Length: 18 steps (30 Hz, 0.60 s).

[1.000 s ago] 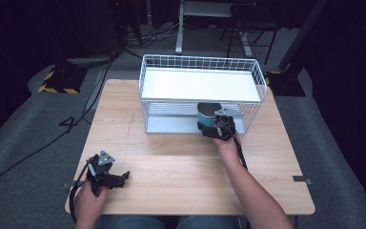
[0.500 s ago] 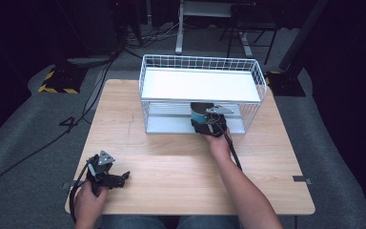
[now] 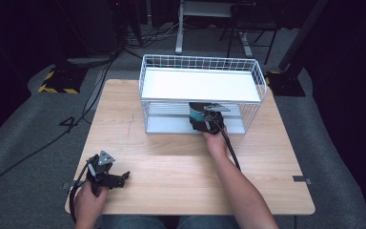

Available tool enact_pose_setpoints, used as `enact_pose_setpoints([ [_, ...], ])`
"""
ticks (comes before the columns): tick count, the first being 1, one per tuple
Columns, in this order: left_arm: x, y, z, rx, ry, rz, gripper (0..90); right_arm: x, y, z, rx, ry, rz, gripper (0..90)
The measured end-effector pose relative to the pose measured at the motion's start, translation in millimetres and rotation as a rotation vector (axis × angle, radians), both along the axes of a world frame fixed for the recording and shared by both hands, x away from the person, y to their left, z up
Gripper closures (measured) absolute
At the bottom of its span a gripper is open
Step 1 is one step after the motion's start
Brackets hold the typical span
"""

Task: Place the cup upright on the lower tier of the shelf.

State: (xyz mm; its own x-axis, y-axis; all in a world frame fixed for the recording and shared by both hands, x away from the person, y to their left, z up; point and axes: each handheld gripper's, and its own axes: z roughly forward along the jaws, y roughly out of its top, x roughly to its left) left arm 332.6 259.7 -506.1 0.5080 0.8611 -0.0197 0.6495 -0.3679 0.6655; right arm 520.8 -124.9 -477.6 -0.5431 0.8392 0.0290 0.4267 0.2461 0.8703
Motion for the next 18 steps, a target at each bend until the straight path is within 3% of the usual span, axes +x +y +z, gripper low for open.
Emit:
enact_pose_setpoints([
  [6, 0.0, 0.0, 0.0, 0.000, 0.000, 0.000, 0.2, 2.3, -0.2, -3.1, -0.006, 0.006, -0.007, 22.6],
  [11, 0.0, 0.0, 0.0, -0.001, 0.001, -0.001, 0.2, 3.9, -2.0, -4.3, 0.017, 0.015, 0.000, 21.5],
  [13, 0.0, 0.0, 0.0, 0.000, 0.000, 0.000, 0.2, 5.5, -3.5, -4.8, 0.033, 0.021, 0.013, 15.2],
  [15, 0.0, -0.1, -0.1, -0.002, 0.001, 0.000, 0.2, 4.6, -3.8, -4.2, 0.042, 0.033, 0.004, 14.4],
  [18, 0.0, 0.0, -0.1, -0.002, 0.001, -0.001, 0.2, 4.2, -4.7, -3.8, 0.022, 0.033, -0.003, 11.0],
])
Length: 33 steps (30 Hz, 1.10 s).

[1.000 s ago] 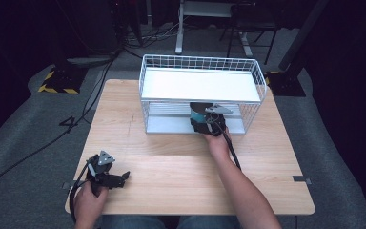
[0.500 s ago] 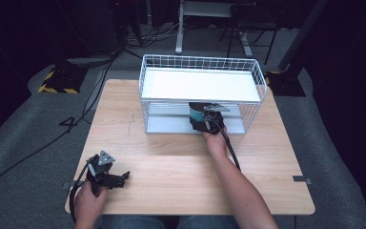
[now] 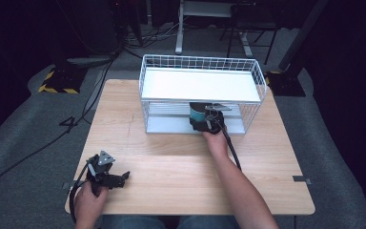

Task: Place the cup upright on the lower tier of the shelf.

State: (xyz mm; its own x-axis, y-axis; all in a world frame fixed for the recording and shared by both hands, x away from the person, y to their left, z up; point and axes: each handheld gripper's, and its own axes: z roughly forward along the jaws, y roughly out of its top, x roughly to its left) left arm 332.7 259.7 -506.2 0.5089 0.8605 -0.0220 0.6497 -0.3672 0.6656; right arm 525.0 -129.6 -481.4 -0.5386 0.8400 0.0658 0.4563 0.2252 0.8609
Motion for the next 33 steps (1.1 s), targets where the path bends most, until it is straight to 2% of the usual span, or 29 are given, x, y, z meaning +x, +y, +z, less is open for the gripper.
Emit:
enact_pose_setpoints([
  [7, 0.0, 0.0, -0.1, -0.002, 0.000, 0.000, 0.2, -6.4, -6.2, 5.3, -0.023, -0.004, -0.006, 10.5],
  [16, 0.0, -0.1, 0.1, 0.000, 0.000, 0.001, 0.2, -29.7, -20.4, 14.5, -0.052, 0.009, 0.002, 10.5],
  [26, 0.0, -0.1, 0.1, -0.001, 0.000, 0.001, 0.2, -54.2, -41.9, 34.3, -0.049, 0.010, 0.037, 10.8],
  [27, 0.0, -0.1, 0.1, 0.000, 0.000, 0.001, 0.2, -57.7, -44.7, 36.6, -0.051, -0.007, 0.045, 11.1],
  [29, 0.1, 0.0, 0.0, -0.001, 0.000, 0.000, 0.2, -62.5, -48.3, 39.5, -0.050, -0.011, 0.055, 11.1],
  [33, 0.0, -0.1, 0.1, 0.000, 0.000, 0.001, 0.2, -73.0, -56.8, 45.6, -0.031, -0.006, 0.075, 11.2],
])
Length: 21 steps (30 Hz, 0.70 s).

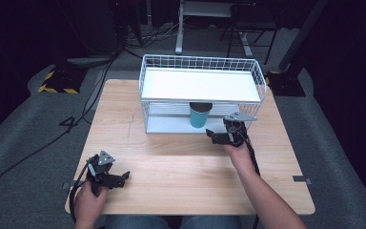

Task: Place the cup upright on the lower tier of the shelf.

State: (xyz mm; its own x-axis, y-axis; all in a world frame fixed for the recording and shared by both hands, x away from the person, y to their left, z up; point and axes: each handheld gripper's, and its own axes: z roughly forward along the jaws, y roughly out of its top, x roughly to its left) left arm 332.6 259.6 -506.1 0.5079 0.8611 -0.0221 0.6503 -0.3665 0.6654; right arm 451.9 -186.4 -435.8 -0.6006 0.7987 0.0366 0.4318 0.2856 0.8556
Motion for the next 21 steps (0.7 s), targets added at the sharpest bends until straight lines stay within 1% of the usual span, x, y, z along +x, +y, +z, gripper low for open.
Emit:
enact_pose_setpoints([
  [3, 0.0, 0.0, 0.0, 0.000, 0.000, 0.000, 0.2, -7.2, -4.8, 3.8, 0.006, -0.010, 0.011, 11.5],
  [7, 0.1, 0.0, -0.1, -0.001, 0.000, 0.000, 0.2, -18.2, -11.5, 6.4, 0.009, -0.006, 0.033, 11.9],
  [11, 0.1, 0.0, 0.0, 0.000, 0.000, 0.000, 0.2, -29.2, -21.7, 10.0, -0.005, -0.009, 0.052, 14.4],
  [14, 0.1, 0.1, -0.1, -0.001, 0.000, -0.001, 0.2, -37.5, -30.7, 12.2, -0.023, 0.004, 0.062, 15.4],
  [15, 0.1, 0.1, 0.0, -0.001, 0.000, -0.001, 0.2, -41.1, -35.2, 13.5, -0.020, 0.009, 0.059, 15.4],
  [18, 0.2, 0.1, -0.1, -0.002, 0.000, -0.001, 0.2, -49.6, -46.5, 16.2, -0.008, 0.001, 0.049, 15.4],
  [19, 0.2, 0.1, -0.1, -0.002, 0.000, -0.001, 0.2, -49.6, -46.5, 16.2, -0.008, 0.001, 0.049, 15.4],
  [20, 0.1, 0.0, -0.1, -0.002, 0.000, -0.001, 0.2, -55.9, -55.4, 17.3, -0.004, 0.001, 0.042, 15.4],
  [21, 0.1, 0.0, -0.1, -0.002, 0.000, -0.001, 0.2, -55.9, -55.4, 17.3, -0.004, 0.001, 0.042, 15.4],
])
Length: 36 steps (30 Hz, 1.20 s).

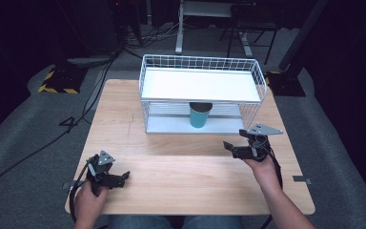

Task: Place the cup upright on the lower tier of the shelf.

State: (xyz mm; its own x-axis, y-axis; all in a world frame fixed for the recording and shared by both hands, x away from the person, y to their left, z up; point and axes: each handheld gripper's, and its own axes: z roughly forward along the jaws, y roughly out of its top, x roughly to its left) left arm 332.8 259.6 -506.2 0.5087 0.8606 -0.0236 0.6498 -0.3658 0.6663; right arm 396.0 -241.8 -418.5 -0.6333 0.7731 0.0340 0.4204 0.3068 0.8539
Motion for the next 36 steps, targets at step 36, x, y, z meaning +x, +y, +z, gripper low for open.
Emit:
enact_pose_setpoints([
  [36, 1.9, 1.5, 0.5, 0.004, 0.004, -0.024, 0.1, -47.8, -103.8, -43.3, -0.112, 0.120, -0.132, 15.5],
])
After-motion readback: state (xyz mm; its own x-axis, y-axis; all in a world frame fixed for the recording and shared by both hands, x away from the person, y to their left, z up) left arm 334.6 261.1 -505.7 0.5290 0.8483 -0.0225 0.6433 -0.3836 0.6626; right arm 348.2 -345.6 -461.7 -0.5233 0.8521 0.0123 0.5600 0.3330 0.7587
